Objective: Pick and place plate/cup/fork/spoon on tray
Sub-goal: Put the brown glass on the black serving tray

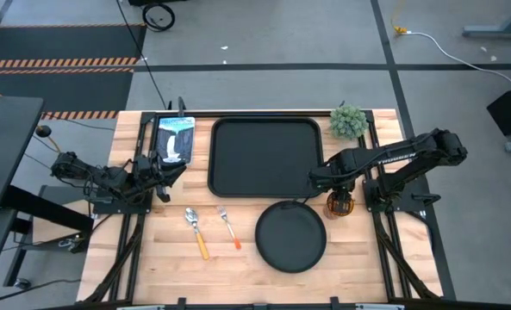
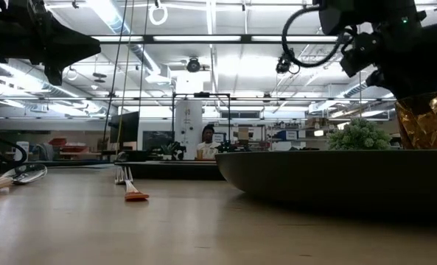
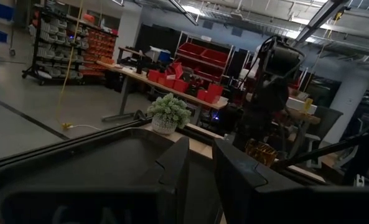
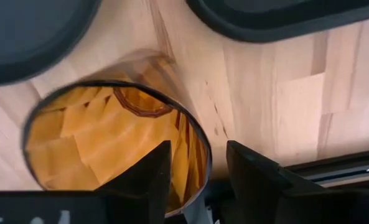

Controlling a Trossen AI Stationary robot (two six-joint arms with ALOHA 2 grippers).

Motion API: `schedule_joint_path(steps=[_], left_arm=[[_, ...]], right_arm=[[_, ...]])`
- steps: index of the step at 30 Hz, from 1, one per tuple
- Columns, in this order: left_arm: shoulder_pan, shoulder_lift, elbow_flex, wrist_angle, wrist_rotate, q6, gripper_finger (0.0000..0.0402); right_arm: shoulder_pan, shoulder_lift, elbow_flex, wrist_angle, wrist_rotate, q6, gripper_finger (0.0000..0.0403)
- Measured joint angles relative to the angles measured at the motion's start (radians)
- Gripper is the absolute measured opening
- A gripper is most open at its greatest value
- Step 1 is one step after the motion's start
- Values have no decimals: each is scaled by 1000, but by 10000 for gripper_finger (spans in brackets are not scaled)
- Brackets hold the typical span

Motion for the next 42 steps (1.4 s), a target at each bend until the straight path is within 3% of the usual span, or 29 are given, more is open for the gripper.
schedule_joint_path(steps=[5, 24, 35, 42], left_arm=[[0, 0, 0, 0, 0, 0, 80], [0, 0, 0, 0, 0, 0, 80], [0, 0, 0, 0, 0, 0, 80], [0, 0, 0, 1, -3, 1, 80]], right_arm=[[-4, 0, -36, 12, -6, 16, 146], [-44, -1, -35, 13, -36, 22, 18], [-50, -12, -27, 4, -29, -8, 18], [-135, -24, 87, -87, -21, -72, 16]])
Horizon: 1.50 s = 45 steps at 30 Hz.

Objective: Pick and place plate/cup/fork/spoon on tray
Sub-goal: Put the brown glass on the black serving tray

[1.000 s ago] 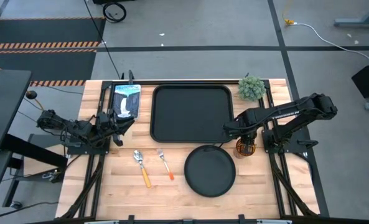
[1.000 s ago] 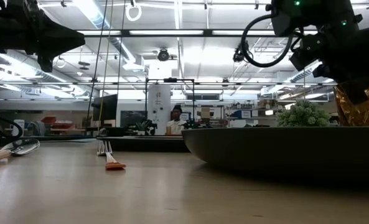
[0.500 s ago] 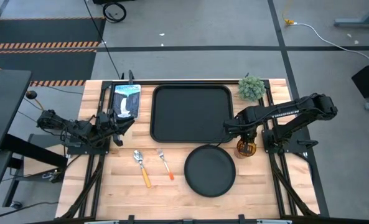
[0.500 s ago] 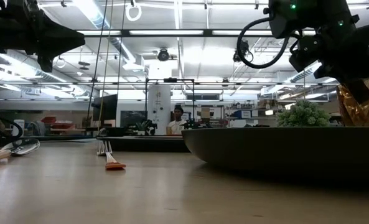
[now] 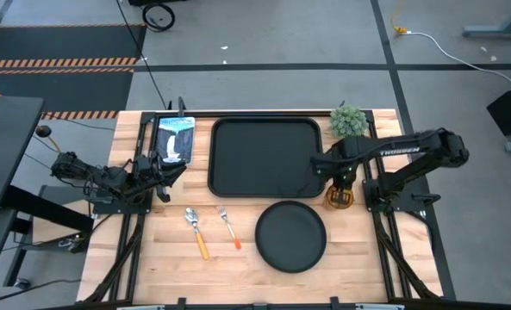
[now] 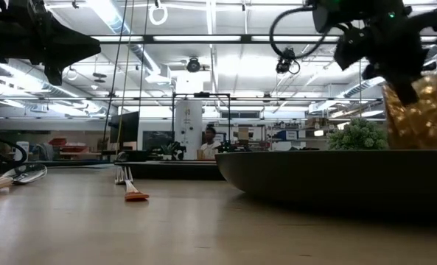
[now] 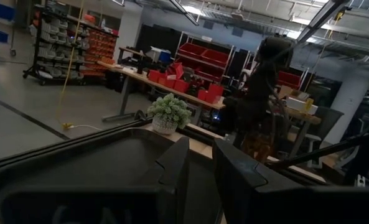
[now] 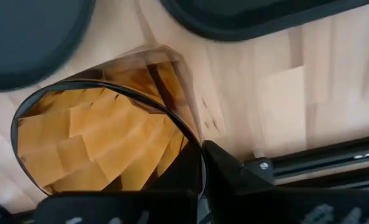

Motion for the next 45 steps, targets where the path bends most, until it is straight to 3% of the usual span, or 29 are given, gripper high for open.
schedule_joint_path(steps=[11, 21, 28, 36, 45], left_arm=[[0, 0, 0, 2, -27, 5, 80], [0, 0, 0, 3, -35, 26, 80], [0, 0, 0, 2, -35, 33, 80], [0, 0, 0, 0, -34, 53, 80], [0, 0, 0, 0, -34, 53, 80]], right_arm=[[-315, 53, 231, -63, 35, -196, 16], [-566, 387, 577, -78, 72, -424, 16], [-720, 607, 798, -95, 38, -488, 16], [-838, 750, 892, -151, 15, -516, 16], [-907, 769, 895, -129, -6, -496, 16]])
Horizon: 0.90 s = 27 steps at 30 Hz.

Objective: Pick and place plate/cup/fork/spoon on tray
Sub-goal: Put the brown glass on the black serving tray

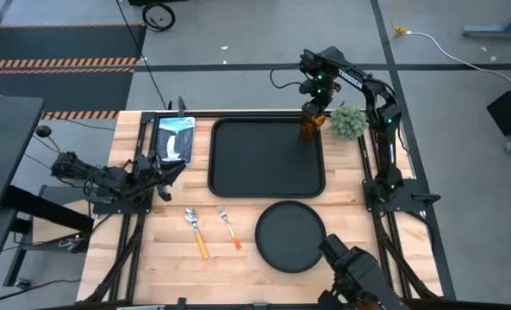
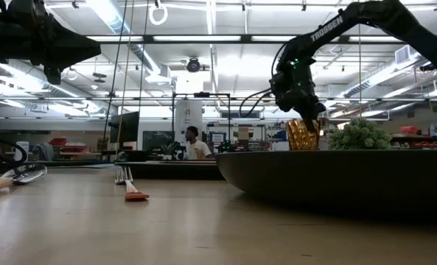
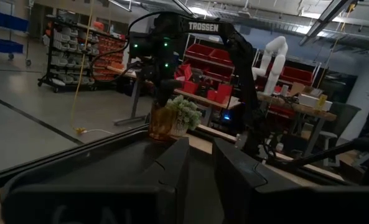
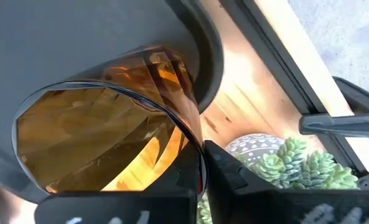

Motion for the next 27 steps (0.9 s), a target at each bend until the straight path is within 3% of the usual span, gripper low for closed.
schedule_joint_path(steps=[11, 23, 27], left_arm=[[0, 0, 0, -7, 0, 0, 80], [0, 0, 0, -24, 0, -8, 80], [0, 0, 0, -24, 0, -8, 80]], right_arm=[[-4, -1, -14, 67, -51, 63, 16], [-23, -1, -79, 75, -47, 81, 17], [-23, -1, -80, 82, -18, 81, 35]])
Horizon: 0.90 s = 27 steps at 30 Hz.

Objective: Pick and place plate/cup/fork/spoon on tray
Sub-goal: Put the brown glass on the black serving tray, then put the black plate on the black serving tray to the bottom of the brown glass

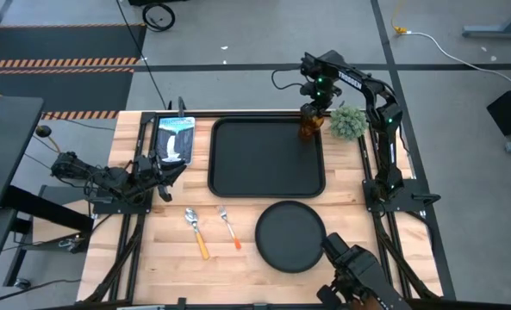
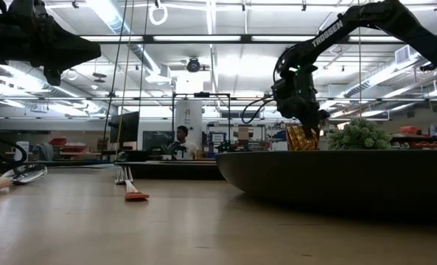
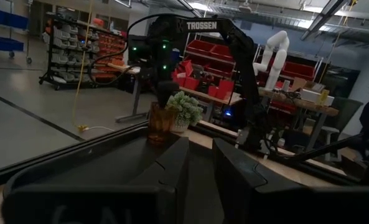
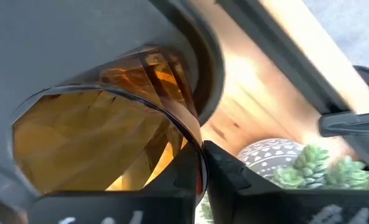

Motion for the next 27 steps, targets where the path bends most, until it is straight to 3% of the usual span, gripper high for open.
schedule_joint_path(steps=[11, 18, 27], left_arm=[[0, 0, 0, 0, 0, -1, 80], [0, 0, 0, 0, 0, 3, 80], [0, 0, 0, -14, 0, 0, 80]], right_arm=[[1, 0, 4, 12, 24, -3, 114], [26, 0, 83, -26, 24, -13, 122], [94, -2, 293, -70, 24, -3, 122]])
